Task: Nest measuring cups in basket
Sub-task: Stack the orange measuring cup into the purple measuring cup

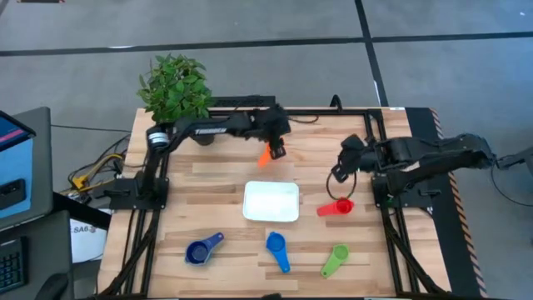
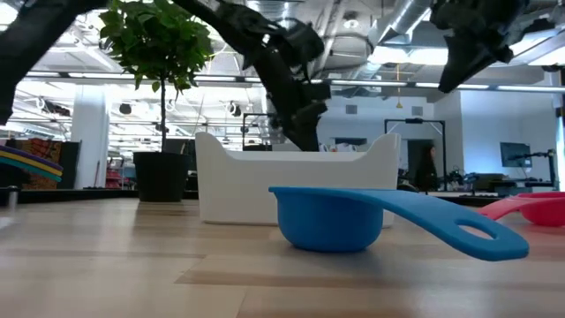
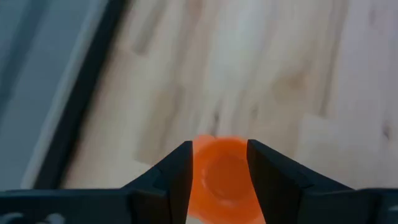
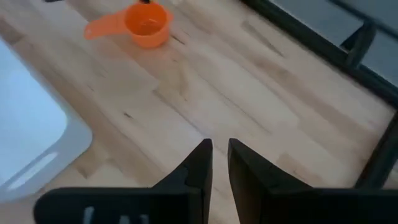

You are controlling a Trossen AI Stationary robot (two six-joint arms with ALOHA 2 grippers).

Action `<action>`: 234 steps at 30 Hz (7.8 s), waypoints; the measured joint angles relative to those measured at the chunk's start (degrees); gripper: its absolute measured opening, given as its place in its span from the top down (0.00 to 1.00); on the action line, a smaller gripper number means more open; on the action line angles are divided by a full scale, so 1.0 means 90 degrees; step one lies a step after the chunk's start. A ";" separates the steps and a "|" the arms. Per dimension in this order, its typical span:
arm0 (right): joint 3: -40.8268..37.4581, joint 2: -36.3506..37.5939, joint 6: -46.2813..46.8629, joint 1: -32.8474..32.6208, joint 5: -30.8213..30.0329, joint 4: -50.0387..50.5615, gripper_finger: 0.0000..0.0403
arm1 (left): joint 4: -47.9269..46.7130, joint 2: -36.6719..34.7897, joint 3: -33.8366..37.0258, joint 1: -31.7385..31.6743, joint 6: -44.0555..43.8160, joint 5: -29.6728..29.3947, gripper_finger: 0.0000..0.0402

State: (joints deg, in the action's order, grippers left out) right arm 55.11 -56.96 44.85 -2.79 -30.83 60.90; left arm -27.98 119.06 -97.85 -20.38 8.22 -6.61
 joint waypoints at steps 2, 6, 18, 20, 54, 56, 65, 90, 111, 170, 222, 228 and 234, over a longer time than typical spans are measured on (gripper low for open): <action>-0.0013 0.0133 -0.0176 0.0462 0.0494 -0.0092 0.81 | -0.0501 0.0339 -0.0596 -0.0151 0.0090 0.0491 0.66; -0.0011 0.0359 -0.0362 0.1306 0.1633 -0.0246 0.81 | -0.1524 0.0845 -0.1554 -0.0330 0.0420 0.0769 0.66; -0.0002 0.0538 -0.0782 0.2518 0.3185 -0.0361 0.81 | -0.1989 0.1060 -0.1913 -0.0488 0.2221 0.1030 0.66; -0.0002 0.0530 -0.0785 0.2576 0.3214 -0.0365 0.81 | -0.1903 0.1060 -0.1913 -0.0498 0.2280 0.1034 0.66; 0.0000 -0.0555 -0.0935 0.2863 0.3437 -0.1167 0.81 | -0.2036 0.1709 -0.1913 -0.0869 0.2449 0.1163 0.66; 0.0000 -0.0427 -0.0840 0.2863 0.3436 -0.1136 0.80 | -0.1910 0.1751 -0.1923 -0.0865 0.2541 0.1161 0.66; 0.0000 -0.0040 -0.0533 0.2858 0.3208 -0.1156 0.79 | -0.1961 0.1784 -0.1921 -0.0835 0.2307 0.1137 0.85; 0.0000 -0.0008 -0.2363 0.3737 0.3356 -0.1378 0.79 | -0.3058 0.0496 -0.1955 0.0671 -0.3937 -0.0248 0.99; 0.0000 0.0006 -0.3818 0.4833 0.4612 -0.1807 0.79 | -0.6090 -0.0274 -0.1957 0.3844 -1.3615 -0.1784 1.00; -0.0002 -0.1162 0.5506 -0.4347 -0.3115 -0.2881 0.56 | -0.4922 -0.1517 -0.0852 0.2775 -0.5674 -0.1667 0.99; -0.2205 -0.2412 0.0920 -0.0556 0.4388 -1.0346 0.54 | -0.4222 -0.1364 -0.0852 0.3929 -1.0631 -0.3518 0.99; -0.2205 -0.2714 0.1030 -0.0660 0.4273 -1.0530 0.60 | -0.4230 -0.1364 -0.0852 0.3922 -1.0544 -0.3538 0.99; -0.2150 -0.2874 0.1059 -0.0692 0.4275 -1.0881 0.67 | -0.4217 -0.1371 -0.0852 0.3920 -1.0637 -0.3626 0.99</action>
State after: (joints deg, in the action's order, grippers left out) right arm 35.76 -82.82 54.37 -9.02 7.64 -37.03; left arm -65.93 106.72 -105.51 14.90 -87.51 -39.24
